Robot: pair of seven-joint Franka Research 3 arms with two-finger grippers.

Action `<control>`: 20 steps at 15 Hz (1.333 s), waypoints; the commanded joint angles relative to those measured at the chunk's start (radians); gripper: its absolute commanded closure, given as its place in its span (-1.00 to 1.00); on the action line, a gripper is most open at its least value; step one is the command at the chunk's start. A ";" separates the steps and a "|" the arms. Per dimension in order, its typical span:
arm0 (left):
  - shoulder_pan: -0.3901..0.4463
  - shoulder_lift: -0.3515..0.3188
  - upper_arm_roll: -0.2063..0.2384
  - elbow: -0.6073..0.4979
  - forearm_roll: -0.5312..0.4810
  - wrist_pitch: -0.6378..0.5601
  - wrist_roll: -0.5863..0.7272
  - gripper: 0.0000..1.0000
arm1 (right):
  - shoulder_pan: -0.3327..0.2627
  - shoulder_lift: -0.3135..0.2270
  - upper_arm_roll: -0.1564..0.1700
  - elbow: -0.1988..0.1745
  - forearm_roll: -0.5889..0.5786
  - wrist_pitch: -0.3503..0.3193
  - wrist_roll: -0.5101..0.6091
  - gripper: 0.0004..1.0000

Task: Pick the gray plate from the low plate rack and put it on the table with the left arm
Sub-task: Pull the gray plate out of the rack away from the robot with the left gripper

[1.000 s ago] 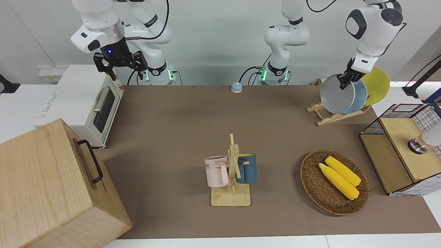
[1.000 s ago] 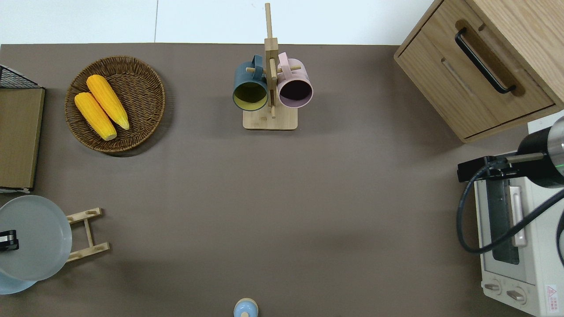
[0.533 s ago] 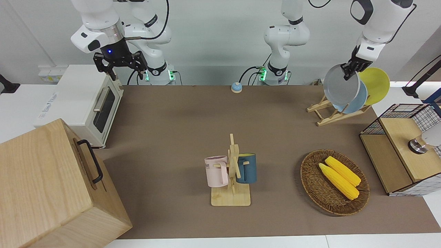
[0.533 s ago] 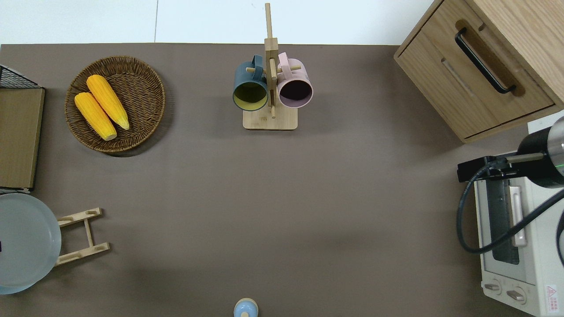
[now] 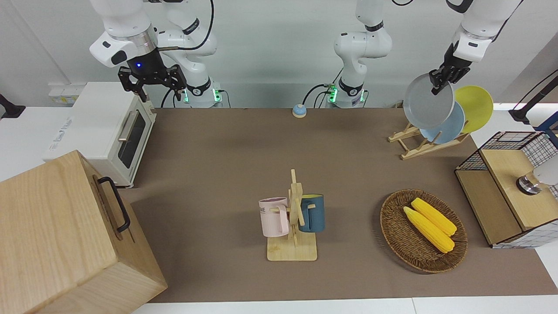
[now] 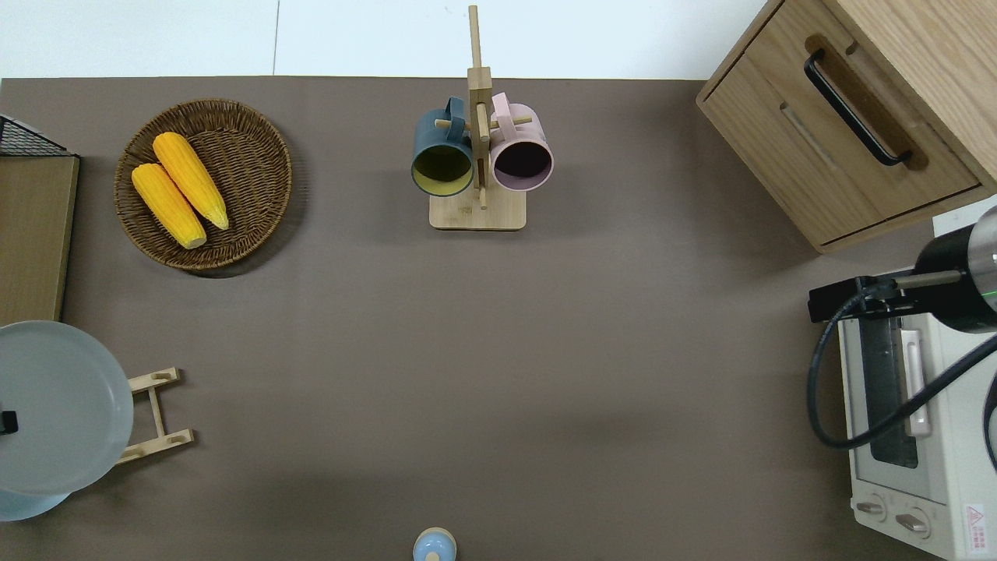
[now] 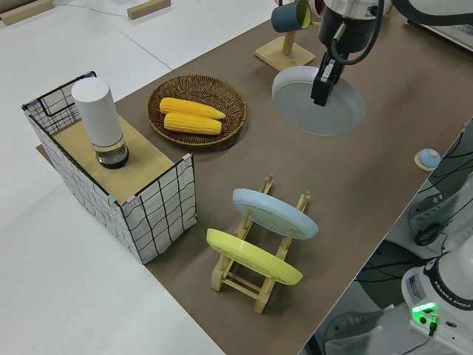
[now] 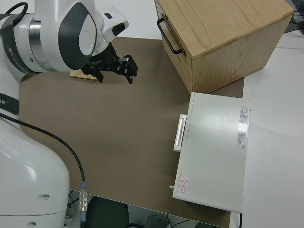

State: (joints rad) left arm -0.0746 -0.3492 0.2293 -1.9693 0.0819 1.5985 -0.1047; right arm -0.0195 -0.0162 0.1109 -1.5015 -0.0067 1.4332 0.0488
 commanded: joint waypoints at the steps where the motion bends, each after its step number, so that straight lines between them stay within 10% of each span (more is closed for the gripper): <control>1: -0.010 0.059 -0.007 0.033 -0.097 -0.023 -0.049 0.80 | -0.025 -0.002 0.018 0.007 0.019 -0.016 0.009 -0.98; 20: -0.065 0.134 -0.016 -0.183 -0.272 0.113 -0.033 0.80 | -0.025 -0.002 0.018 0.007 0.019 -0.016 0.009 -0.98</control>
State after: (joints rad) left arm -0.1260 -0.1999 0.2032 -2.0988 -0.1778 1.6647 -0.1361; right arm -0.0195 -0.0162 0.1109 -1.5015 -0.0067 1.4332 0.0488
